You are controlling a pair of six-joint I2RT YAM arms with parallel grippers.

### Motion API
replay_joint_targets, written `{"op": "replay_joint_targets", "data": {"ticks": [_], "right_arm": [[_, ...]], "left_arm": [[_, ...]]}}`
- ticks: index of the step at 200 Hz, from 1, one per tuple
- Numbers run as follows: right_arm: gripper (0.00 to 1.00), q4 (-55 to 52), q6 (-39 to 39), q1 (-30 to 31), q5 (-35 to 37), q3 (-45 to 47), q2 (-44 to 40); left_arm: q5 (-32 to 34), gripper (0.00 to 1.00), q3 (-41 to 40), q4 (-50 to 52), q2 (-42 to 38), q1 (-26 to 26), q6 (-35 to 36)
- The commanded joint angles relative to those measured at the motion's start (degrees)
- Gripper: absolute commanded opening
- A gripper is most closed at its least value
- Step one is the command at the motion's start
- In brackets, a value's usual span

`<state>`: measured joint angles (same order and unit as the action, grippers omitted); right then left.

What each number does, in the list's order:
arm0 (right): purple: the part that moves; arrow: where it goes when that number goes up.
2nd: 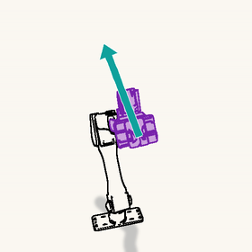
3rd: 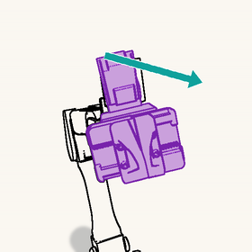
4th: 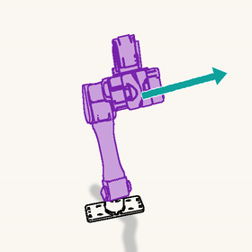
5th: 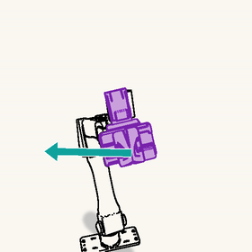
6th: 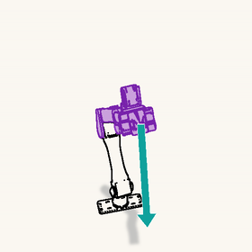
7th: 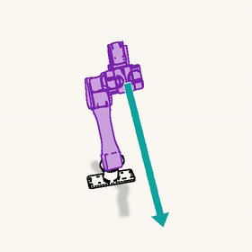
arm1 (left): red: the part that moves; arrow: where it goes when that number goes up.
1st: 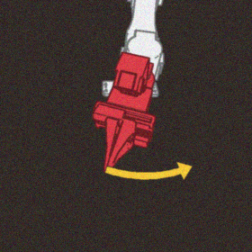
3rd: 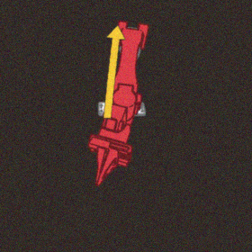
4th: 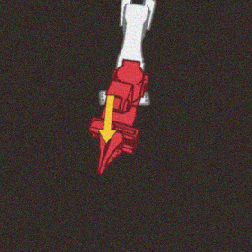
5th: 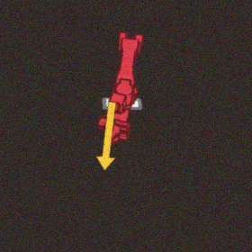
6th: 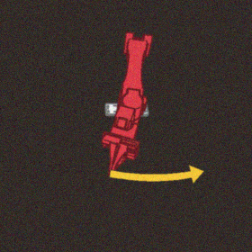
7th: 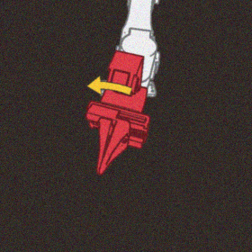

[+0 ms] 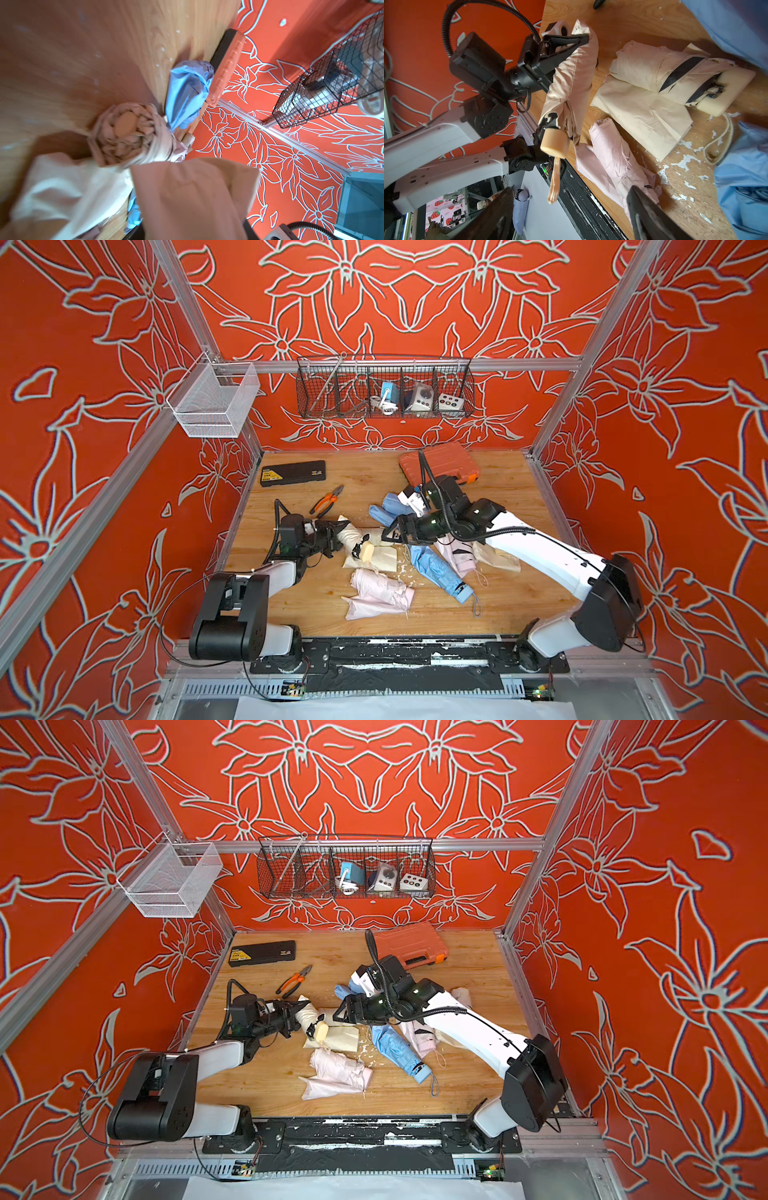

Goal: Take umbrellas out of sleeves
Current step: Pick up the umbrella from the center of the board.

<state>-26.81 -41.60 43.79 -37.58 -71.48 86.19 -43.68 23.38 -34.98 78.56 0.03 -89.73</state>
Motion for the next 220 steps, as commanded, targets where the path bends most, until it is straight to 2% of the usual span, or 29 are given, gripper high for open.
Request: {"op": "replay_joint_targets", "data": {"ticks": [1, 26, 61, 145, 201, 220], "right_arm": [[0.85, 2.0, -1.0, 0.1, 2.5, 1.3, -0.2], [0.80, 3.4, -1.7, 0.2, 2.0, 2.1, -0.8], [0.74, 5.2, -2.8, 0.3, 2.3, 3.6, -1.4], [0.66, 10.7, -5.9, 0.8, 1.2, 4.9, -0.5], [0.65, 10.4, -6.0, 3.8, 2.2, 4.3, 0.9], [0.60, 9.6, -6.0, 3.7, 3.3, 3.9, 1.4]], "left_arm": [[3.9, 0.02, 2.8, -2.9, -2.0, -3.1, -3.1], [7.8, 0.03, 5.1, -0.7, -2.4, -7.0, -3.3], [9.7, 0.04, 7.8, 0.5, -1.5, -9.5, -3.4], [10.4, 0.04, 7.8, 1.2, -1.2, -10.6, -3.8], [10.5, 0.04, 7.0, 0.5, -1.1, -10.7, -4.1], [10.3, 0.04, 7.5, 1.2, -1.2, -10.7, -3.7]]}}
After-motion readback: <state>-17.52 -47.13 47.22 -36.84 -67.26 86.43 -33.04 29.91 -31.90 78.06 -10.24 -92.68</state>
